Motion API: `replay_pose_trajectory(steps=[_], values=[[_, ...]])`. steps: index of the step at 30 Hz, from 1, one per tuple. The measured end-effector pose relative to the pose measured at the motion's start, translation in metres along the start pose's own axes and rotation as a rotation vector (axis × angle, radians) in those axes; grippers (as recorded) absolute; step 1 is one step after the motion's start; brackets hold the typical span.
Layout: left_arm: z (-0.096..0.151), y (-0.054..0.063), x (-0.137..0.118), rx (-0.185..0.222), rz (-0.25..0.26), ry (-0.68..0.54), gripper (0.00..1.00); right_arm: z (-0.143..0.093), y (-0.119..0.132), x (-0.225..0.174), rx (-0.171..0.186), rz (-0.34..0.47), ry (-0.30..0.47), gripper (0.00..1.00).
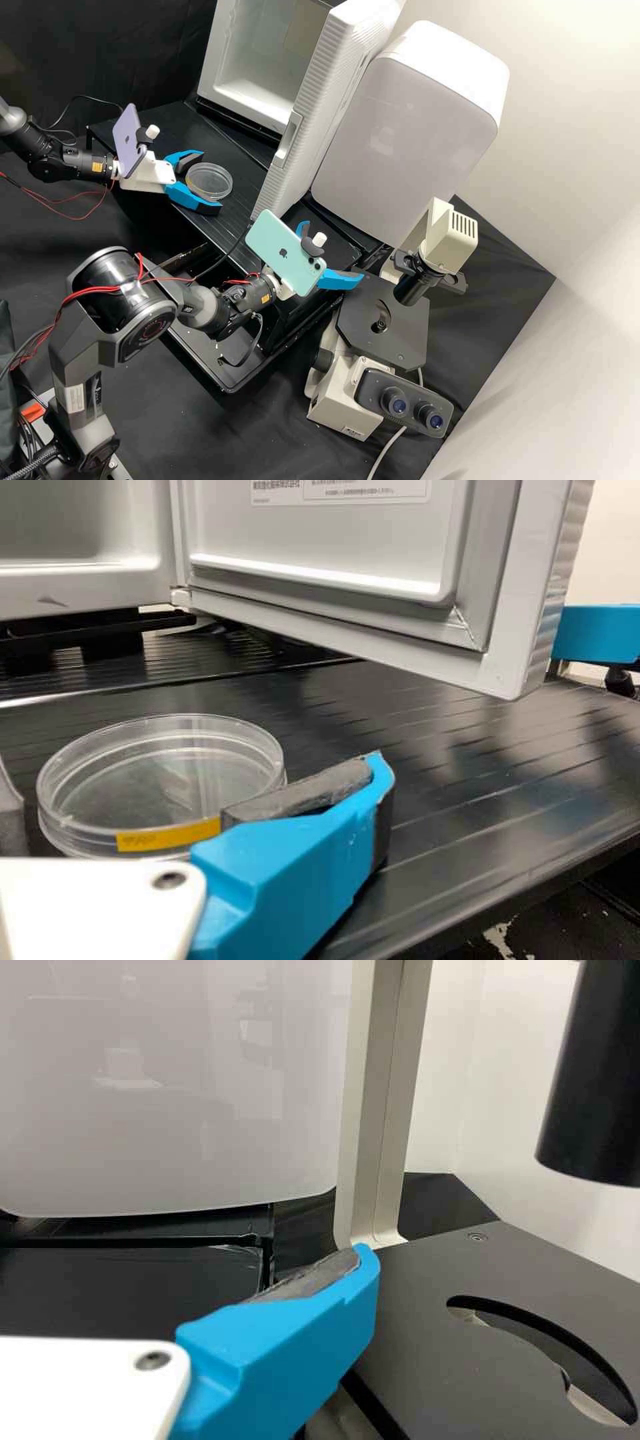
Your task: Place the petri dish in the incubator
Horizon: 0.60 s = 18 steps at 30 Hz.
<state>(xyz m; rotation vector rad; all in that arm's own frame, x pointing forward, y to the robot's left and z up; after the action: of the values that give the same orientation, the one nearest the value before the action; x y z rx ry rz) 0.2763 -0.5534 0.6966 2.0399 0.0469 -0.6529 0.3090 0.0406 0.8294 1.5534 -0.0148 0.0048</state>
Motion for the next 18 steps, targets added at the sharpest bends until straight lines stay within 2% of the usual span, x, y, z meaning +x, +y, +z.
replay_pose_trajectory(steps=[1,18], values=[[0.0,0.0002,0.0,0.0,0.002,-0.001,0.0,0.0,0.0,0.0,0.0,0.0,0.0,1.0],[-0.0006,0.0,0.0005,0.01,0.008,0.004,0.0,0.0,0.0,0.0,0.0,0.0,0.0,1.0]])
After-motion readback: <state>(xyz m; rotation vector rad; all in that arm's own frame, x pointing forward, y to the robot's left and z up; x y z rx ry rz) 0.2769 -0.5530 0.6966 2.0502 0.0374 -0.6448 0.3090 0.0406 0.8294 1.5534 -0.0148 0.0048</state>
